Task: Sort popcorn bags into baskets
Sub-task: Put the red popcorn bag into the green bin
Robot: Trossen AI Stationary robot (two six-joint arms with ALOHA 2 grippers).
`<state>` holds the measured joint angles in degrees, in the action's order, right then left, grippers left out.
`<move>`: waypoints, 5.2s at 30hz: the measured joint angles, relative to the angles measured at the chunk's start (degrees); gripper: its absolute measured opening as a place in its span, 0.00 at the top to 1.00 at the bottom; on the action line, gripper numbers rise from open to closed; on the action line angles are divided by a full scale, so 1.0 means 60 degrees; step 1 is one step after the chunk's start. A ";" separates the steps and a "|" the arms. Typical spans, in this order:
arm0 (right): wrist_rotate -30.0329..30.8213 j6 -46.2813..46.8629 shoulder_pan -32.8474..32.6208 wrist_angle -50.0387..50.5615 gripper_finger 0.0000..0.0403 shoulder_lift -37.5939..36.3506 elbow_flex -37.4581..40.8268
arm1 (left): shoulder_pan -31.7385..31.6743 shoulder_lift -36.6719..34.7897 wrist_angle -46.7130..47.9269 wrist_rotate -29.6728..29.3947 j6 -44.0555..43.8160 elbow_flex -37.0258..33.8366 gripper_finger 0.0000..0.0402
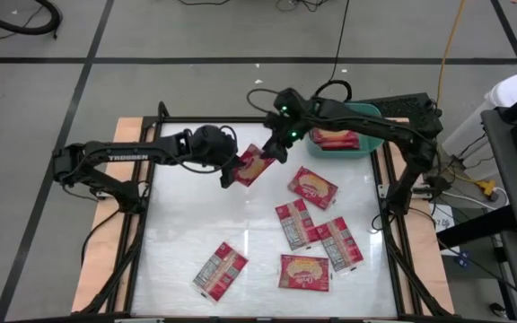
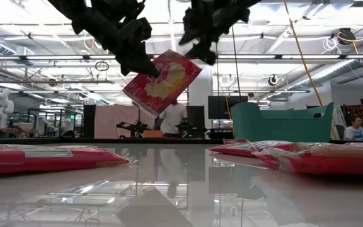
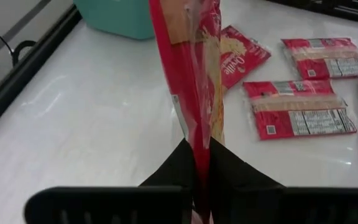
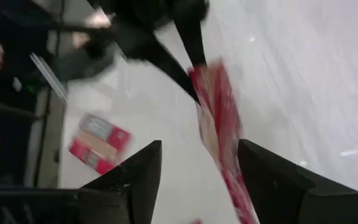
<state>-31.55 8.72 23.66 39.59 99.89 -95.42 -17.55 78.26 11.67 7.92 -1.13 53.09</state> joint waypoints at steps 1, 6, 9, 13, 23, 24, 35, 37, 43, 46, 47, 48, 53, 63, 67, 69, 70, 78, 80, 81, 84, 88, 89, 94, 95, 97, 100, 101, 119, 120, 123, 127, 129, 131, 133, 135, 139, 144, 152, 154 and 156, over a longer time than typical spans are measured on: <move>0.0000 -0.0219 0.0000 0.0049 0.49 0.0112 0.0000 | -0.0001 0.0000 -0.0007 0.0000 0.0004 0.0001 0.93; -0.0015 -0.0988 0.0062 -0.0070 0.51 0.0482 0.0000 | -0.0001 0.0000 -0.0021 0.0008 -0.0156 0.0001 0.93; -0.0129 -0.1248 0.0065 -0.0061 0.53 0.0722 0.0000 | -0.0001 0.0000 -0.0099 0.0102 -0.0282 0.0001 0.96; -0.0603 -0.1374 0.0065 -0.0003 0.61 0.0864 0.0073 | 0.0006 0.0000 -0.0657 0.0149 -0.0505 0.0002 0.93; -0.0780 -0.1244 0.0249 -0.0043 0.97 0.0769 0.0423 | -0.0023 0.0000 -0.1007 0.0157 -0.0710 0.0005 0.89; -0.0778 -0.1241 0.0264 -0.0034 0.97 0.0769 0.0423 | -0.0027 0.0000 -0.1007 0.0136 -0.0760 0.0005 0.89; -0.0750 -0.1318 0.0882 0.1070 0.98 0.0098 0.0425 | -0.0081 -0.0309 -0.0233 -0.1162 -0.1051 0.0028 0.88; -0.0741 -0.1507 0.1179 0.1563 0.98 -0.0203 0.0425 | -0.0081 -0.0468 0.0042 -0.1688 -0.1096 0.0008 0.88; -0.0148 -0.1539 0.2381 0.2778 0.97 -0.1086 0.0430 | -0.0374 -0.0698 0.0646 -0.2097 -0.1167 0.0023 0.88; 0.0013 -0.1148 0.3156 0.2916 0.97 -0.1601 0.0430 | -0.0592 -0.0699 0.0889 -0.2095 -0.1358 0.0018 0.88; -0.0006 -0.1033 0.3408 0.2937 0.97 -0.1745 0.0430 | -0.0672 -0.0699 0.0934 -0.2091 -0.1380 0.0016 0.88; 0.0002 -0.0919 0.3650 0.2920 0.97 -0.1886 0.0430 | -0.0741 -0.0699 0.0948 -0.2091 -0.1379 0.0012 0.88; -0.0011 -0.0644 0.4960 0.3095 0.97 -0.2488 0.0430 | -0.1058 -0.0678 0.0805 -0.2087 -0.1366 0.0012 0.88; 0.0000 -0.0106 0.6851 0.3453 0.97 -0.2611 0.0430 | -0.1431 -0.0678 0.0789 -0.2087 -0.1344 0.0009 0.88; 0.0004 0.0226 0.7246 0.3420 0.97 -0.2612 0.0468 | -0.1437 -0.0678 0.0790 -0.2087 -0.1344 0.0009 0.88; 0.0004 0.0433 0.7359 0.3382 0.97 -0.2626 0.0679 | -0.1437 -0.0678 0.0793 -0.2087 -0.1344 0.0009 0.88; 0.0000 0.0537 0.7413 0.3403 0.97 -0.2626 0.0837 | -0.1437 -0.0675 0.0793 -0.2087 -0.1347 0.0009 0.88; -0.0126 0.1571 0.7477 0.2584 0.97 -0.2611 0.2284 | -0.1437 -0.0674 0.0793 -0.2087 -0.1366 0.0009 0.88; -0.0255 0.1811 0.7433 0.2326 0.97 -0.2611 0.2624 | -0.1437 -0.0670 0.0793 -0.2087 -0.1362 0.0005 0.88; -0.0239 0.1916 0.7420 0.2172 0.97 -0.2611 0.2777 | -0.1437 -0.0670 0.0793 -0.2087 -0.1358 0.0005 0.88; -0.0254 0.2125 0.7416 0.1764 0.97 -0.2616 0.3226 | -0.1437 -0.0670 0.0793 -0.2085 -0.1358 0.0005 0.88; -0.0291 0.2424 0.7420 0.1142 0.97 -0.2633 0.3830 | -0.1437 -0.0670 0.0796 -0.2085 -0.1378 0.0005 0.88; -0.0292 0.2475 0.7424 0.1021 0.97 -0.2633 0.3968 | -0.1437 -0.0670 0.0796 -0.2087 -0.1380 0.0005 0.88; -0.0282 0.2745 0.7415 0.0413 0.97 -0.2626 0.4549 | -0.1433 -0.0670 0.0796 -0.2084 -0.1442 0.0005 0.88; -0.0264 0.2812 0.7417 0.0292 0.97 -0.2625 0.4640 | -0.1433 -0.0670 0.0796 -0.2084 -0.1440 0.0005 0.88; -0.0255 0.2921 0.7420 0.0140 0.97 -0.2622 0.4767 | -0.1433 -0.0670 0.0796 -0.2084 -0.1408 0.0005 0.88; -0.0255 0.2927 0.7416 0.0120 0.97 -0.2622 0.4794 | -0.1433 -0.0670 0.0796 -0.2084 -0.1406 0.0005 0.88; -0.0255 0.2933 0.7416 0.0123 0.97 -0.2638 0.4797 | -0.1433 -0.0670 0.0796 -0.2084 -0.1406 0.0005 0.88; 0.1130 0.3393 0.7453 0.0092 0.92 -0.3125 0.4805 | -0.1437 -0.0670 0.0796 -0.2084 -0.1264 0.0001 0.88; 0.1202 0.3408 0.7452 0.0083 0.90 -0.3125 0.4805 | -0.1437 -0.0670 0.0798 -0.2084 -0.1264 0.0001 0.88; 0.1300 0.3409 0.7425 0.0077 0.82 -0.3125 0.4805 | -0.1437 -0.0670 0.0796 -0.2084 -0.1264 0.0001 0.88; 0.1258 0.3405 0.7416 0.0081 0.72 -0.3128 0.4805 | -0.1437 -0.0670 0.0796 -0.2084 -0.1267 0.0001 0.88; 0.1264 0.3326 0.7413 0.0092 0.68 -0.3178 0.4805 | -0.1437 -0.0670 0.0800 -0.2078 -0.1336 0.0001 0.88; 0.1300 0.3215 0.7429 0.0126 0.65 -0.3289 0.4805 | -0.1437 -0.0670 0.0800 -0.2021 -0.1454 0.0001 0.88; 0.1309 0.3134 0.7505 0.0222 0.63 -0.3413 0.4805 | -0.1437 -0.0670 0.0800 -0.1820 -0.1621 0.0001 0.88; 0.1433 0.3068 0.7558 0.0366 0.62 -0.3565 0.4805 | -0.1430 -0.0670 0.0802 -0.1651 -0.1743 0.0001 0.88; 0.2005 0.2893 0.7559 0.0828 0.62 -0.3996 0.4805 | -0.1363 -0.0670 0.0868 -0.1567 -0.1883 0.0001 0.88; 0.2262 0.2593 0.7558 0.0785 0.62 -0.4685 0.4805 | -0.1295 -0.0670 0.1401 -0.1536 -0.1872 0.0001 0.88; 0.2259 0.2868 0.7554 0.0589 0.62 -0.5998 0.4801 | -0.1302 -0.0670 0.2628 -0.1545 -0.1902 0.0001 0.88; 0.2263 0.2703 0.7526 0.0463 0.62 -0.6297 0.4798 | -0.1302 -0.0670 0.2949 -0.1545 -0.2117 0.0001 0.88; 0.2261 0.2478 0.7454 0.0343 0.61 -0.6551 0.4798 | -0.1298 -0.0670 0.3410 -0.1545 -0.2625 0.0001 0.88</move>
<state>-17.99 23.59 68.39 41.65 60.59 -66.63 -25.34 74.24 32.13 -1.35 -16.88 53.10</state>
